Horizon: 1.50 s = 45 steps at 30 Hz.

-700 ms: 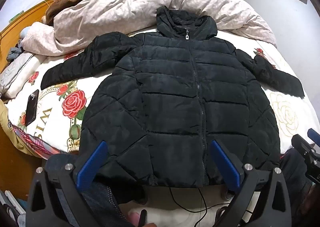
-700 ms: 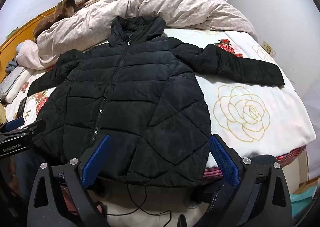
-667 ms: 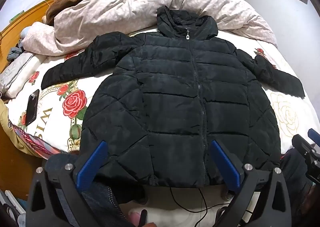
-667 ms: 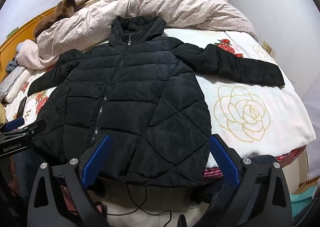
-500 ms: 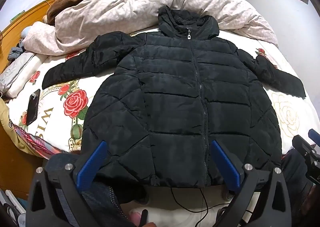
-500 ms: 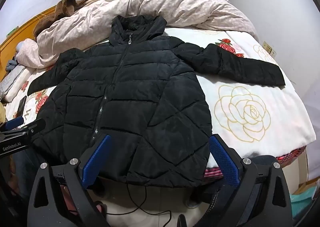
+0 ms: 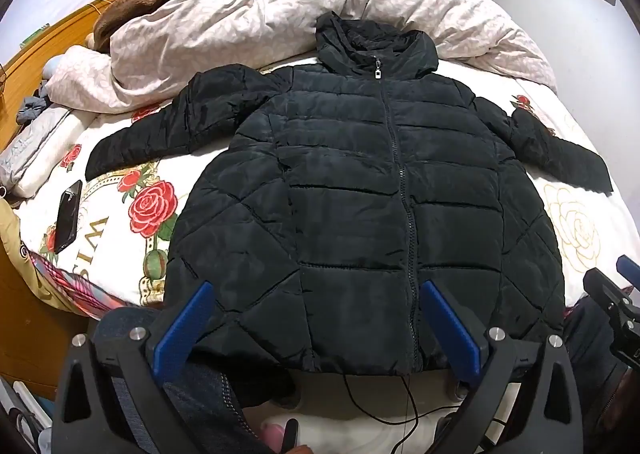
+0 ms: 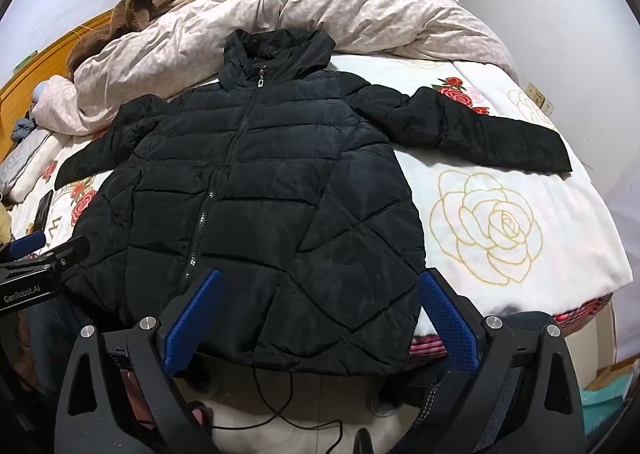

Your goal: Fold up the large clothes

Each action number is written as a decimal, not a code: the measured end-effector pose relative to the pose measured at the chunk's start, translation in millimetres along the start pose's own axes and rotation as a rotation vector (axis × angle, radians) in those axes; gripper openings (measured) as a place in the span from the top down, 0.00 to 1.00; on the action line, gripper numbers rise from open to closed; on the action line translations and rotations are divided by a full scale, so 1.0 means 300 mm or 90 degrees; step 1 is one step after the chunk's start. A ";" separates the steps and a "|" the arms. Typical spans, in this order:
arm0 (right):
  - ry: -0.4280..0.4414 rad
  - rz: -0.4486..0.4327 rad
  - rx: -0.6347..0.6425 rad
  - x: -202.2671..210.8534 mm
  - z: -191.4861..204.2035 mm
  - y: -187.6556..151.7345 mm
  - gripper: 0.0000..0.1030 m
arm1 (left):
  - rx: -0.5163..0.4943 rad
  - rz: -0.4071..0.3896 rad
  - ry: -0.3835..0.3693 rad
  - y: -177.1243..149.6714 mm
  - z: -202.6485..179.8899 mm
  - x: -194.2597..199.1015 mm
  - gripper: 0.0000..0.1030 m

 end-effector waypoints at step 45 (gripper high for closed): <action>0.001 0.001 0.001 -0.007 0.003 -0.003 0.05 | -0.007 0.007 0.001 -0.015 -0.011 0.002 0.00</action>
Point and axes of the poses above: each gripper's, at about its wrist camera, not at the fingertips, and x roughly against the way its jaws point, z to its left, y to its top, the point moved 2 cm from there along -x, roughly the way its jaws point, and after that the axes turned 15 degrees about -x, right-handed, at the moved point
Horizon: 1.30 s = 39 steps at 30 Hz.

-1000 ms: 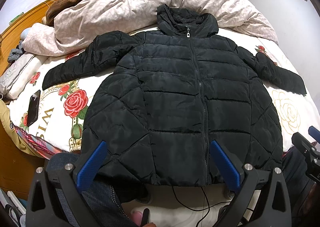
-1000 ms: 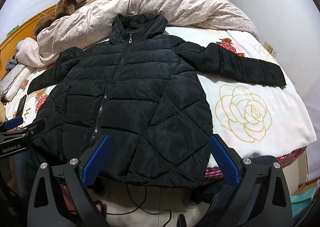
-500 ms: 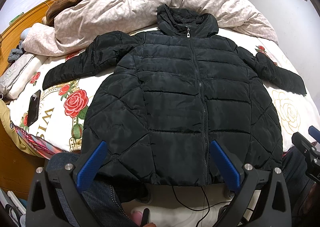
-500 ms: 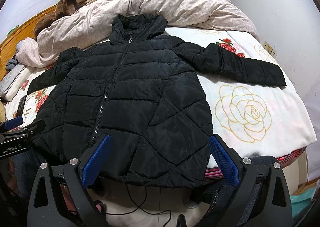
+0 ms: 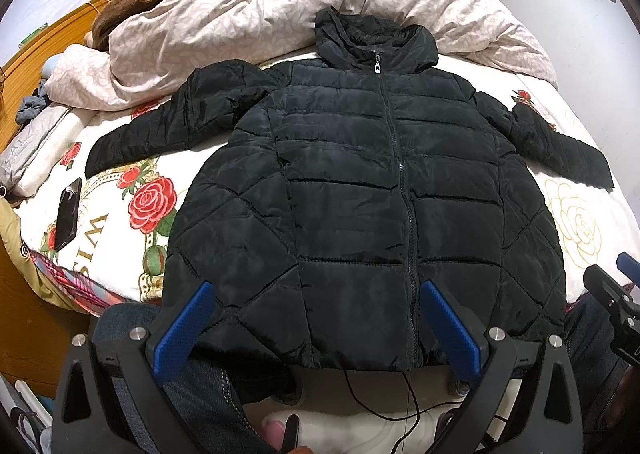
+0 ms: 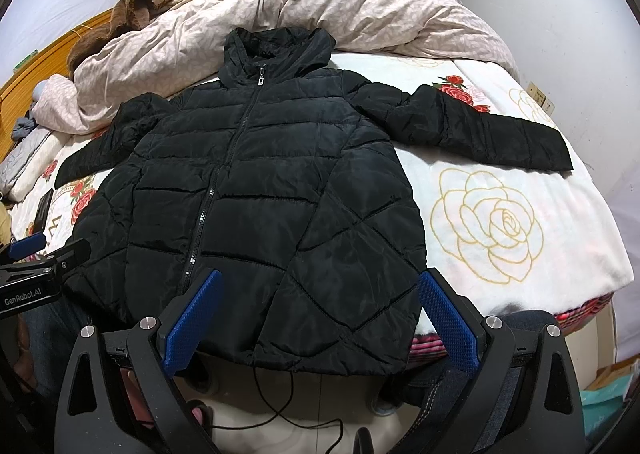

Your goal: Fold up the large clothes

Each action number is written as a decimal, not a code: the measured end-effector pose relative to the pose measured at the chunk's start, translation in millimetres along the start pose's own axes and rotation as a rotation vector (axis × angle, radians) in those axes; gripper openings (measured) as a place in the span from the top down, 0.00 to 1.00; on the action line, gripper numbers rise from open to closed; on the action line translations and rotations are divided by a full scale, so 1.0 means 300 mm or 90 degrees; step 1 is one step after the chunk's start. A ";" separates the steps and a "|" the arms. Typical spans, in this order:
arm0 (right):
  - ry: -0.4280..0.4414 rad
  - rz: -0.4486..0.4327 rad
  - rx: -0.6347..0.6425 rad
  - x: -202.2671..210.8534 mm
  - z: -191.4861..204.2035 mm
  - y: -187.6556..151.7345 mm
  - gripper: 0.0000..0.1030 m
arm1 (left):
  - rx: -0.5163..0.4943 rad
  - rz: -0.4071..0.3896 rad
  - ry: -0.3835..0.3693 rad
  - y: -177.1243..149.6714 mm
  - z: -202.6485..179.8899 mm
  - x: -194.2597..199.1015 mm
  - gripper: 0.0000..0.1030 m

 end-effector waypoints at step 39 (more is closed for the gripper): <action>0.006 0.017 0.010 -0.057 0.027 0.031 0.05 | 0.017 0.027 -0.010 0.038 0.042 -0.069 0.00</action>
Point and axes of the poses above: each gripper's, at about its wrist camera, not at the fingertips, and x roughly against the way its jaws point, z to its left, y to its top, the point moved 2 cm from there along -x, roughly the way its jaws point, and after that the axes turned 15 degrees about -x, right-handed, at the moved point
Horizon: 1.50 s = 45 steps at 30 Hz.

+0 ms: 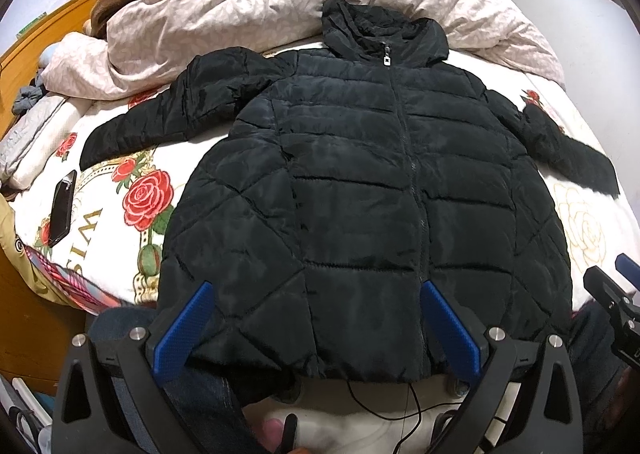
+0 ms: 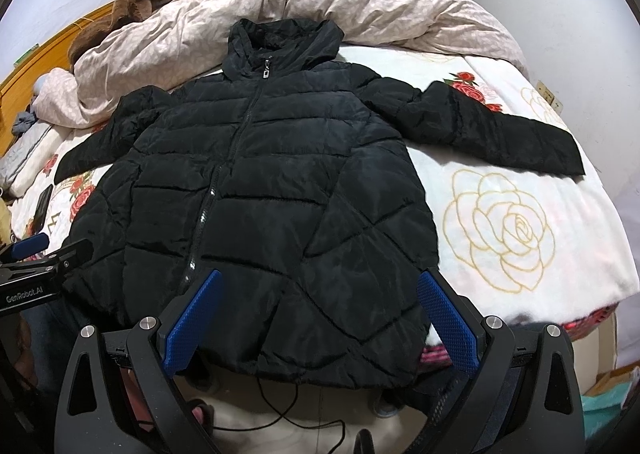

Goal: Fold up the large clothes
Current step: 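Grasp the sleeve with the left tool and fold it across the jacket body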

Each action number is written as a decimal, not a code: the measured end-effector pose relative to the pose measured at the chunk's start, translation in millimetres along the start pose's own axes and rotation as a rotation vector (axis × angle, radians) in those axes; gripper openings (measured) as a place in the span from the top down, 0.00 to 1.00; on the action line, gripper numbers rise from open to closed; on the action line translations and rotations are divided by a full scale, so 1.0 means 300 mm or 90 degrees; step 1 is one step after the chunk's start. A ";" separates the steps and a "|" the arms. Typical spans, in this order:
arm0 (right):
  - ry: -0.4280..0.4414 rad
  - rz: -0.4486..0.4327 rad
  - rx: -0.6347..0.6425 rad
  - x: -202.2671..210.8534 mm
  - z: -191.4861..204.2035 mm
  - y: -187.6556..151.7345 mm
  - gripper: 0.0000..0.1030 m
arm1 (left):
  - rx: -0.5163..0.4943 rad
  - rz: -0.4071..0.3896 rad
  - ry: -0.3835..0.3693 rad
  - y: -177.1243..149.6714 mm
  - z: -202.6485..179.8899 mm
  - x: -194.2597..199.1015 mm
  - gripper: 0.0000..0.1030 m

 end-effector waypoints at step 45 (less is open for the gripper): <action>0.008 0.071 0.122 -0.625 0.350 0.370 0.05 | 0.450 -0.022 0.095 0.175 1.171 -0.743 0.14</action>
Point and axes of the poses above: each gripper's, at about its wrist camera, not at the fingertips, and x roughly against the way its jaws point, z to its left, y to its top, the point moved 2 cm from there along -x, roughly the way its jaws point, and after that the axes turned 15 degrees about -x, right-handed, at the moved point
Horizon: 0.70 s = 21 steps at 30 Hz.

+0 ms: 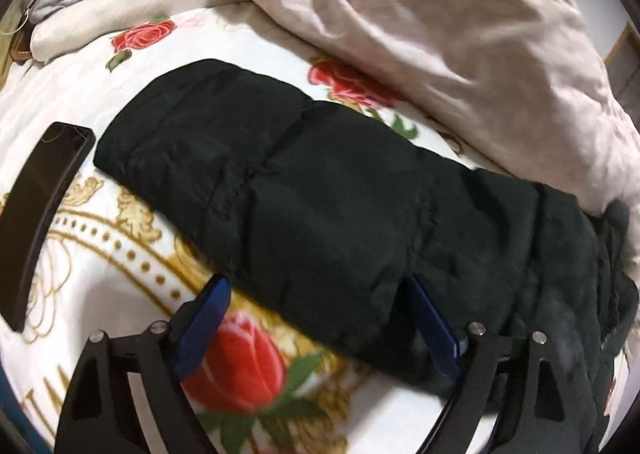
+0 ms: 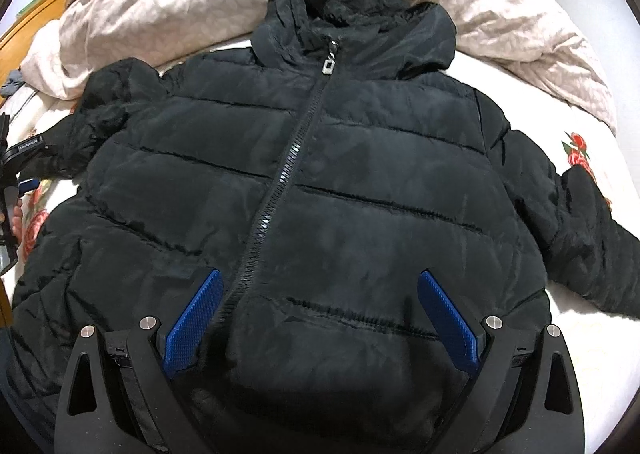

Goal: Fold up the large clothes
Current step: 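Grasp the sleeve with the left tool and fold it across the jacket body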

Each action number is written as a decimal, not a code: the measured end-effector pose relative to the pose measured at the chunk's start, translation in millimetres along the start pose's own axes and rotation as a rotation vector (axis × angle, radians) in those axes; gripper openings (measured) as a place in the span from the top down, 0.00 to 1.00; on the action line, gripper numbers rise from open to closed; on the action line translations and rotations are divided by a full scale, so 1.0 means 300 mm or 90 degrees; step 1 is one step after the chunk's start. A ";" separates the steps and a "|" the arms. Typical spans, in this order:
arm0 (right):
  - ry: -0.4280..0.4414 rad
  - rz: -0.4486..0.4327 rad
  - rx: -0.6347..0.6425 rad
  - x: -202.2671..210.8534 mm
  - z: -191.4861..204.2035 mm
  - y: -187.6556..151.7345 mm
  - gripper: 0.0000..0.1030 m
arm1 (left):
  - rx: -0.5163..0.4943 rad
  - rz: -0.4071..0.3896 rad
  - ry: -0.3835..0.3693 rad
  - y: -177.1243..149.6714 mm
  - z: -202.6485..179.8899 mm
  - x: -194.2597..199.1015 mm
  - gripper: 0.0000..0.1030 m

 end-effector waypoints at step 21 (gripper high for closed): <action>-0.027 -0.005 -0.068 0.119 -0.194 -0.071 0.05 | -0.168 -0.203 -0.091 0.144 -0.301 0.564 0.79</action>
Point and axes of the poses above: each gripper's, at about its wrist camera, not at the fingertips, and x roughly against the way its jaws point, z to its left, y to its top, the point moved 2 cm from there along -x, roughly the way its jaws point, and after that the axes turned 15 degrees about -x, right-handed, at the moved point
